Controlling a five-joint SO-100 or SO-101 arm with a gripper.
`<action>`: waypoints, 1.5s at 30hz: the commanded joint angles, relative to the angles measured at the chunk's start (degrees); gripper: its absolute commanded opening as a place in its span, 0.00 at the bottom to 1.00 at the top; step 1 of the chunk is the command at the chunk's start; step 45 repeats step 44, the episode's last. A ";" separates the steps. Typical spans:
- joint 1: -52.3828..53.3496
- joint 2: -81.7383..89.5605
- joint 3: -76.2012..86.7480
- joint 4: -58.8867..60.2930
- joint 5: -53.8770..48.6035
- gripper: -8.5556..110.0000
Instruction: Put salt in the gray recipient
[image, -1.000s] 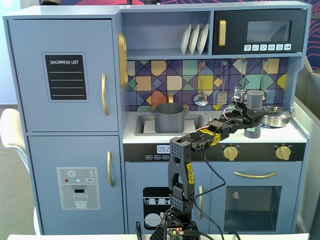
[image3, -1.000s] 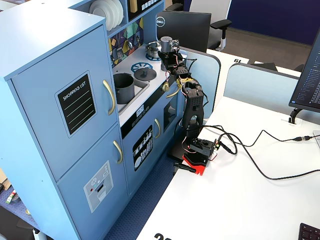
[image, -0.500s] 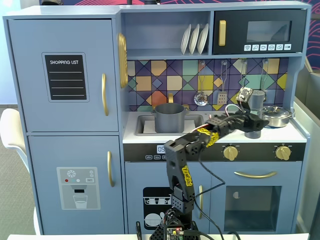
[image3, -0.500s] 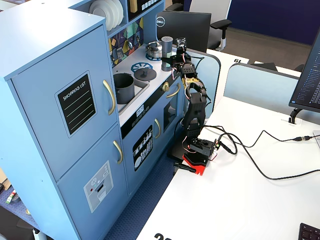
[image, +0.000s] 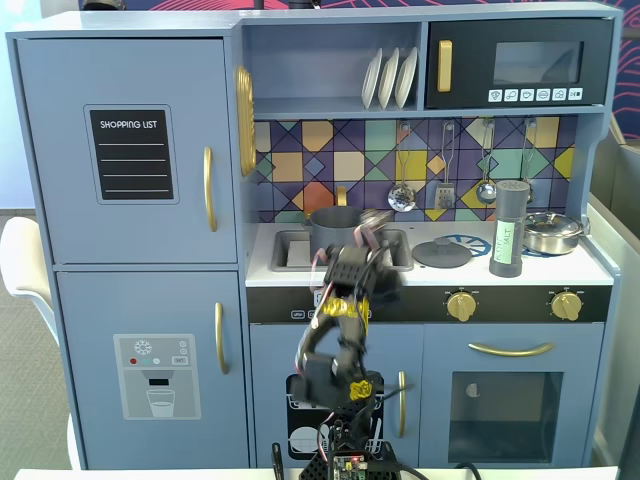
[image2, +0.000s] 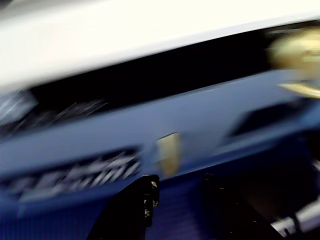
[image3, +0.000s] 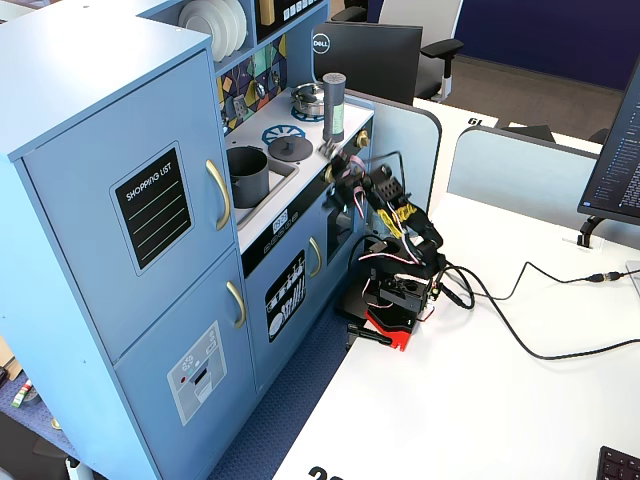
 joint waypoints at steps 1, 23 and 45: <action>-10.72 9.58 16.17 -1.32 -1.14 0.07; -16.52 22.85 46.85 -0.53 4.22 0.09; -20.57 22.85 46.93 -0.53 4.22 0.12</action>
